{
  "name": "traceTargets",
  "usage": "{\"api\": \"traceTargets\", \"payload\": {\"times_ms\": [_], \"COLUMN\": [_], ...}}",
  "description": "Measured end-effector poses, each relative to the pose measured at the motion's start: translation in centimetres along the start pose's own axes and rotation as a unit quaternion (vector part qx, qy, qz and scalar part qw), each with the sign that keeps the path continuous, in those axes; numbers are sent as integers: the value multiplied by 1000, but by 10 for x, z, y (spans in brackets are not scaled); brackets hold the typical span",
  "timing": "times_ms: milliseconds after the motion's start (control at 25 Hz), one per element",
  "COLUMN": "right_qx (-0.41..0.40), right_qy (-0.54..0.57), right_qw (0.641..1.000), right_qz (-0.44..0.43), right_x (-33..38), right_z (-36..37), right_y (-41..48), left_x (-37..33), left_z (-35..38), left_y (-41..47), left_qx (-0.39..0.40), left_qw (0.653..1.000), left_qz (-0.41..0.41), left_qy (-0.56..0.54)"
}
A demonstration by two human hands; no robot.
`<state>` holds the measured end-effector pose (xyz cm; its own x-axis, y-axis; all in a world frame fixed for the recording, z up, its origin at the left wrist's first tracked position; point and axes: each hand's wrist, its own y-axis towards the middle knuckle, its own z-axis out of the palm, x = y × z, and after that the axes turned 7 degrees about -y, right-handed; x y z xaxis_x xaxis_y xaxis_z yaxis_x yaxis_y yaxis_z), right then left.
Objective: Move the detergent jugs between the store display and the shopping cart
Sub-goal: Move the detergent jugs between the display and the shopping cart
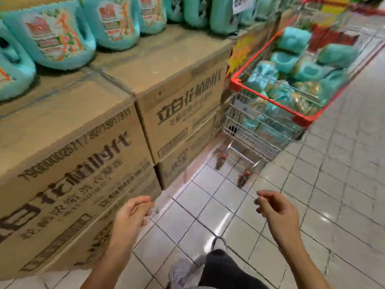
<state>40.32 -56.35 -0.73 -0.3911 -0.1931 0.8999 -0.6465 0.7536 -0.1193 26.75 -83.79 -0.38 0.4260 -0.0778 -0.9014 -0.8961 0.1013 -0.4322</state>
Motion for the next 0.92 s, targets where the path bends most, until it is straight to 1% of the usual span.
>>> {"api": "traceTargets", "payload": {"times_ms": [160,280,440,600,760,920], "right_qx": [-66,-93,-95,-93,-93,-82], "right_qy": [3,14,14,16,23,44], "right_qw": [997,993,992,993,994,995], "right_qz": [35,65,79,65,55,42], "right_x": [-34,-57,-77,-80,-81,-79], "right_z": [-61,-107,-174,-236,-271,-287], "right_y": [15,44,100,167,232,315], "left_x": [-10,-21,-31,-53,-77,-89], "left_z": [75,148,259,365,443,514], "left_y": [16,31,37,41,58,103], "left_qx": [82,111,134,153,172,170], "left_qw": [994,990,988,985,981,982], "left_qz": [23,39,43,66,82,85], "left_qy": [61,76,65,39,36,22]}}
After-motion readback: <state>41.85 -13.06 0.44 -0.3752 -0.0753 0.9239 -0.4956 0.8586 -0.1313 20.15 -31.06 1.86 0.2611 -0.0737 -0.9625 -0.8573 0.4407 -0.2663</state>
